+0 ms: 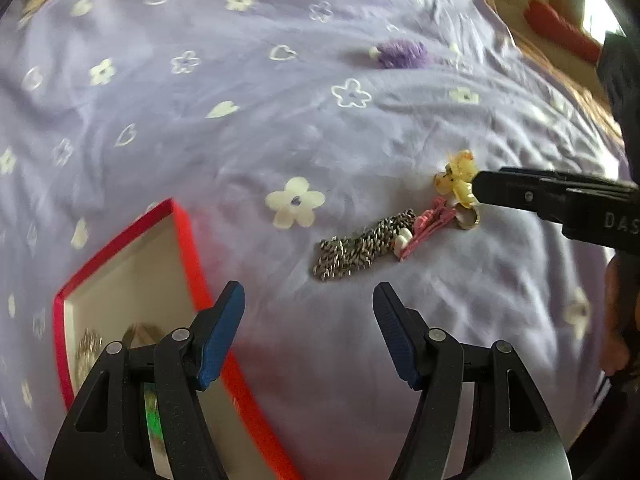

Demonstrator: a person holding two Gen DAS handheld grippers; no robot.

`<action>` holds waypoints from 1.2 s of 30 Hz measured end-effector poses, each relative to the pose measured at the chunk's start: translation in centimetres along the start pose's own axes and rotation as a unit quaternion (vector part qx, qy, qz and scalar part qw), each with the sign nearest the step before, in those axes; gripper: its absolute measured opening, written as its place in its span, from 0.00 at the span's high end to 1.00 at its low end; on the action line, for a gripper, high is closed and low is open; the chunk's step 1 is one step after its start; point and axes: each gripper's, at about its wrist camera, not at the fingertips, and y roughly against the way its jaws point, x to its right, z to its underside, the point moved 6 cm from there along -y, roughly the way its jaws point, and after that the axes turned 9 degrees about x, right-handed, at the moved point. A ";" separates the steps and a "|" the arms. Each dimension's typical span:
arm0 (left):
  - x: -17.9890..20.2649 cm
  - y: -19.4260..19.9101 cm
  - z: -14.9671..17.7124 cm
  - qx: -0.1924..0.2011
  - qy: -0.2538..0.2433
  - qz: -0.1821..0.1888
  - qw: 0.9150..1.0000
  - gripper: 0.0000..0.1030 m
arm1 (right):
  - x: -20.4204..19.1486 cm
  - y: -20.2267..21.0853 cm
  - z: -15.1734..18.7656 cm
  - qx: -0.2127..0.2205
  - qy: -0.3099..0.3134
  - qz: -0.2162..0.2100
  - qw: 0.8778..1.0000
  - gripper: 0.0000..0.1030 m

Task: Organize jewelry
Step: 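Grasp the silver chain with the left tool while the right tool grasps the yellow claw clip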

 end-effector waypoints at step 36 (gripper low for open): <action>1.4 6.2 0.2 0.060 0.096 0.098 0.989 0.89 | -1.6 5.2 0.6 0.039 -0.005 -0.029 0.999 0.75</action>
